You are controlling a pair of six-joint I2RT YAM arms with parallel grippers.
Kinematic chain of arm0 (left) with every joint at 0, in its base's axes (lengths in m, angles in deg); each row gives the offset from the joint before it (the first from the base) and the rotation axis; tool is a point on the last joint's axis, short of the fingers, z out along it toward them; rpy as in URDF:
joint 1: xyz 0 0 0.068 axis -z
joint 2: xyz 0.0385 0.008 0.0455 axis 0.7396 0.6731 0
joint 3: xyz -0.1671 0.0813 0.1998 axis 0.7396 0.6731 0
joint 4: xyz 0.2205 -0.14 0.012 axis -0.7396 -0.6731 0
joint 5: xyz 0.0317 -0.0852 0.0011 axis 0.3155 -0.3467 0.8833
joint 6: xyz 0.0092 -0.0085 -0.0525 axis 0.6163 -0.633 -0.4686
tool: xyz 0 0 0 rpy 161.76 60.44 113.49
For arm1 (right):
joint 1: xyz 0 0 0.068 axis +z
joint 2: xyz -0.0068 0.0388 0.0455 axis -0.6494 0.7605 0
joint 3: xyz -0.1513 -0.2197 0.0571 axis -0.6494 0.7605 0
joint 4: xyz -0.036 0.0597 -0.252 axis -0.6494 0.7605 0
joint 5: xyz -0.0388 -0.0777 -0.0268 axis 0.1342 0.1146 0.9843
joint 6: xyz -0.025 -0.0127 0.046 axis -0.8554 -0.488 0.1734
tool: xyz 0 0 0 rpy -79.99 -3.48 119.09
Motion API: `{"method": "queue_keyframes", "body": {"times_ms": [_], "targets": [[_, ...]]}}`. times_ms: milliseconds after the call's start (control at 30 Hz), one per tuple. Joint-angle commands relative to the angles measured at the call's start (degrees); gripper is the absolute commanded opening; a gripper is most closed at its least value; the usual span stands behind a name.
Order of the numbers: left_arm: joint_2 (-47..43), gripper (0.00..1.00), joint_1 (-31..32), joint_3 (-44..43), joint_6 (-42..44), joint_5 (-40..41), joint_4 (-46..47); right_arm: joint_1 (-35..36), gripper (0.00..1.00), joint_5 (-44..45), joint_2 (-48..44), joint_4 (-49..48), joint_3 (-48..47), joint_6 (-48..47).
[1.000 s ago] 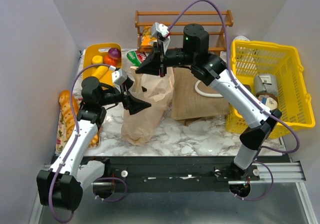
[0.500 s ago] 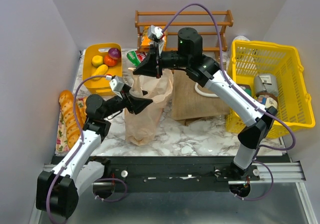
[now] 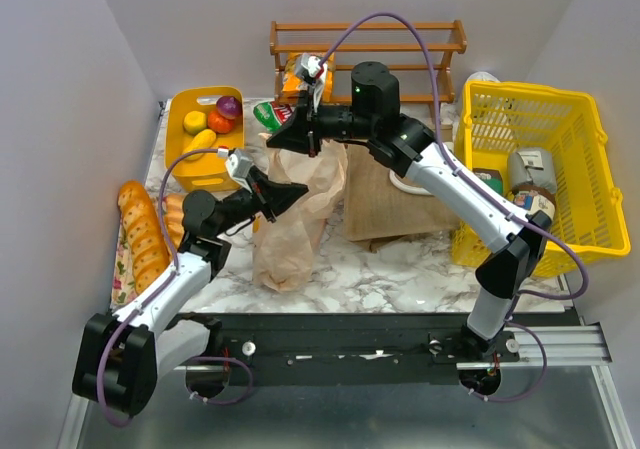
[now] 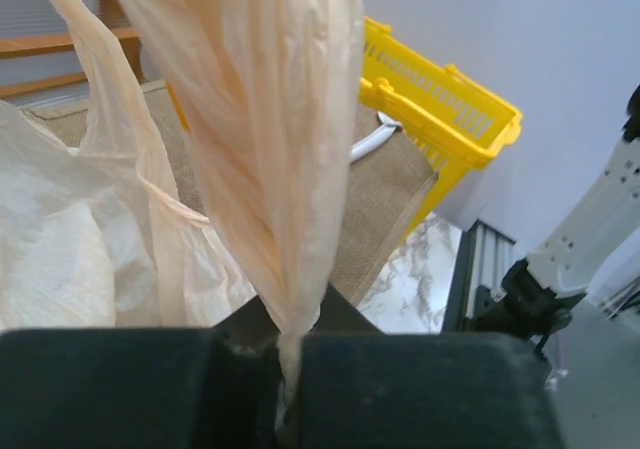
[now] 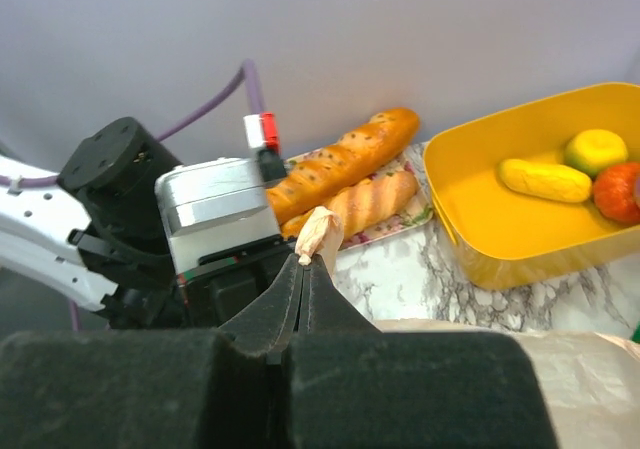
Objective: Place the mixed food into the grocery bags and tie them
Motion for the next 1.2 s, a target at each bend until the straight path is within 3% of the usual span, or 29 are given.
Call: {"method": "queue_keyframes", "body": {"times_ms": [0, 100, 133, 167, 233, 367, 567, 733, 900, 1000, 1033, 1133, 1167], "targets": [[-3.31, 0.0, 0.24, 0.45, 2.6, 2.24, -3.87, -0.93, 0.02, 7.45, -1.47, -1.53, -0.06, 1.86], [-7.27, 0.0, -0.11, -0.69, 6.11, 4.87, -12.84, -5.05, 0.37, 6.41, -1.38, -0.74, -1.29, 3.61], [-7.97, 0.0, -0.2, -0.87, 6.39, 4.88, -14.34, -6.2, 0.64, 5.62, -1.47, -0.13, -1.47, 3.62], [-9.2, 0.0, -0.55, -0.95, 6.39, 4.8, -16.44, -7.43, 0.75, 5.26, -1.73, 0.23, -1.64, 3.53], [-10.0, 0.0, -1.16, -0.78, 6.3, 4.54, -18.04, -10.69, 0.9, 6.13, -1.91, 1.89, -1.91, 2.39], [-11.93, 0.0, -1.87, -0.08, 6.83, 4.53, -21.2, -15.0, 0.96, 6.58, -0.25, 4.18, -2.7, -0.68], [-12.9, 0.0, -2.84, -0.25, 6.65, 3.57, -22.44, -16.32, 0.97, 5.36, 6.35, 8.93, -6.74, -10.08], [-12.81, 0.0, -2.93, -0.43, 6.65, 2.95, -23.05, -16.32, 0.95, -3.77, 9.95, 8.05, -8.41, -10.8], [-12.99, 0.0, -3.1, -0.78, 7.18, 2.6, -24.11, -16.32, 0.9, -6.16, 12.33, 7.53, -9.64, -10.88], [-13.43, 0.0, -3.28, -1.39, 8.14, 2.86, -25.95, -16.32, 0.7, -9.58, 14.0, 7.52, -10.69, -9.48], [-13.6, 0.0, -3.62, -1.57, 8.93, 3.3, -26.65, -16.32, 0.52, -9.24, 14.0, 7.52, -10.79, -8.08], [-16.06, 0.0, -7.03, -2.45, 9.03, 3.56, -28.85, -16.93, 0.2, -5.48, 10.85, 7.52, -7.82, -5.53], [-17.98, 0.0, -8.36, -2.54, 8.42, 3.48, -29.55, -17.46, 0.15, -4.68, 9.62, 7.52, -6.75, -5.26]]}}
